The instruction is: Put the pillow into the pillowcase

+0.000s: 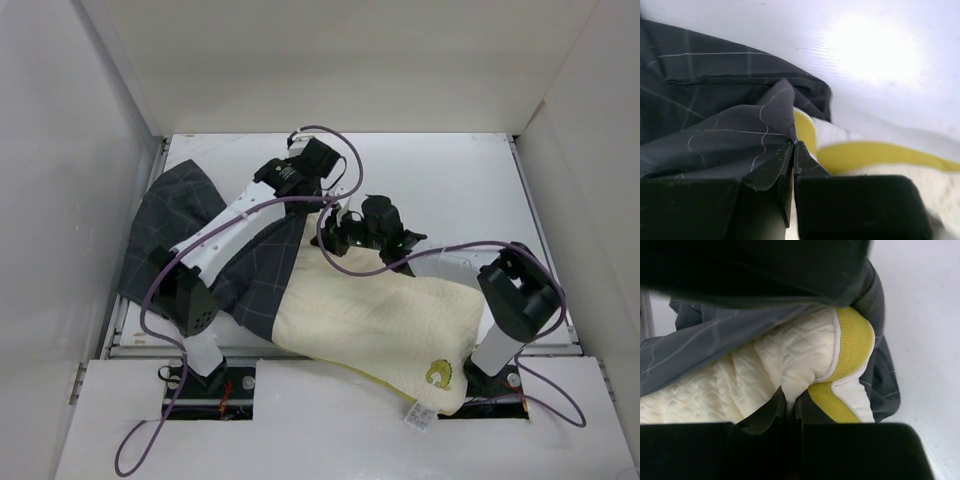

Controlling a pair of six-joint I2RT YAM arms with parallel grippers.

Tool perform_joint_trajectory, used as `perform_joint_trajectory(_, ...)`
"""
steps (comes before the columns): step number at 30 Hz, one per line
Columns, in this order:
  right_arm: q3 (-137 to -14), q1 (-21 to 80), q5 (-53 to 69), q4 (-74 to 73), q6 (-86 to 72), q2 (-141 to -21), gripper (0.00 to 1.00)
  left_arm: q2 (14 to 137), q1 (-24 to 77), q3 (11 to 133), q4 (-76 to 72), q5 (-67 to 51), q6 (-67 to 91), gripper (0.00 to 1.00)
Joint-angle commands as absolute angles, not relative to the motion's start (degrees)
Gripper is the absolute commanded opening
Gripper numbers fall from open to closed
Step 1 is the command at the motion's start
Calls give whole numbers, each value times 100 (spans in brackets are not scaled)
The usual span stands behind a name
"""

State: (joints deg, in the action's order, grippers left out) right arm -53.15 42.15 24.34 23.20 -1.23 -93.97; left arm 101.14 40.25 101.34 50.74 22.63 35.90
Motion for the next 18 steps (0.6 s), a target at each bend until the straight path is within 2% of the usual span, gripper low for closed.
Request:
perform_joint_trajectory(1, -5432, 4236, 3937, 2302, -554, -9790, 0, 8949, 4236, 9889, 3508, 1497, 3341, 0)
perform_joint_trajectory(6, -5563, 4062, 4340, 3047, -1114, -10001, 0, 8824, 4350, 9625, 3533, 1222, 3226, 0)
perform_joint_trajectory(9, -5563, 3815, 4700, 4416, -2396, -10449, 0, 8710, 4412, 9379, 3533, 1047, 3146, 0)
perform_joint_trajectory(11, -5563, 3508, 5079, 5866, -3186, -10834, 0, 8657, 4412, 9212, 3533, 915, 3146, 0)
perform_joint_trajectory(13, -5633, 3184, 5080, 6440, -4023, -11012, 0, 8535, 4412, 8861, 3481, 722, 3217, 0)
perform_joint_trajectory(18, -6582, 2594, 4238, 5530, -4113, -11136, 0, 8262, 4623, 8184, 3533, 186, 3357, 0)
